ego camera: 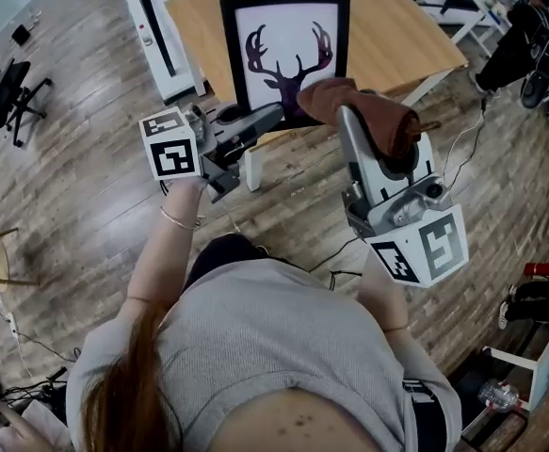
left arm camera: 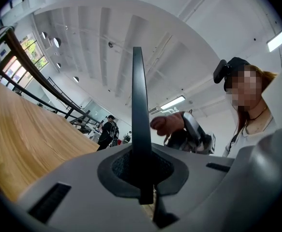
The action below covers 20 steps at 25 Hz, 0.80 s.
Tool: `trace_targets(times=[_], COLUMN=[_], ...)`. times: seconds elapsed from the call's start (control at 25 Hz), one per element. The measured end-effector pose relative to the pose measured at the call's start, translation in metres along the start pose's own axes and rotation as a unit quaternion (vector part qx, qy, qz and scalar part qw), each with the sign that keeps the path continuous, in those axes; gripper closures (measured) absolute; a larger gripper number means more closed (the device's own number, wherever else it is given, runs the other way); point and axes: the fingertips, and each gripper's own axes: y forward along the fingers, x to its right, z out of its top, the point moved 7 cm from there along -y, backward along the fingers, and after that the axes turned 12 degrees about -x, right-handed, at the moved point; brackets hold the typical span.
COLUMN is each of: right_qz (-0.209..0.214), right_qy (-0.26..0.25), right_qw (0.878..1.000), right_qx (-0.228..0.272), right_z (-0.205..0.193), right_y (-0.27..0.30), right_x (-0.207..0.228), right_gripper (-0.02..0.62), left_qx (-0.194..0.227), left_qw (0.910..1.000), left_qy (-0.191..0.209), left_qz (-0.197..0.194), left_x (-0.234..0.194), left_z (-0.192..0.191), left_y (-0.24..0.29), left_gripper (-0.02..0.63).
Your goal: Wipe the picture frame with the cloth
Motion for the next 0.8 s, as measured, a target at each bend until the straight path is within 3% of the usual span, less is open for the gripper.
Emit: trace_targets(times=[0.16,0.36,0.48,0.8], right_qz=[-0.049,-0.118,-0.123,-0.103], right_qy=[-0.072,-0.162,-0.159,-0.120], right_qw=[0.991,0.973,0.972,0.986], right_qx=[0.099,0.117,0.121,0.046], right_z=[0.052,0.066,0.061,0.018], right_y=[0.006,0.028,0.046,0.065], right_x=[0.013,0.023,0.032,0.047], right_gripper=[0.499,0.499,0.499,0.499], left_qx=[-0.011,-0.029,-0.035,-0.038], left_qw=[0.9999,0.9993,0.9988,0.9982], left_qy=[-0.003,0.004,0.006,-0.004], left_qz=[-0.006,-0.022,-0.034,-0.045], left_x=[0.005,0.006,0.005,0.003], left_z=[0.004,0.007,0.008,0.004], left_y=[0.002,0.002,0.002,0.002], left_gripper=[0.588,0.588,0.588,0.588])
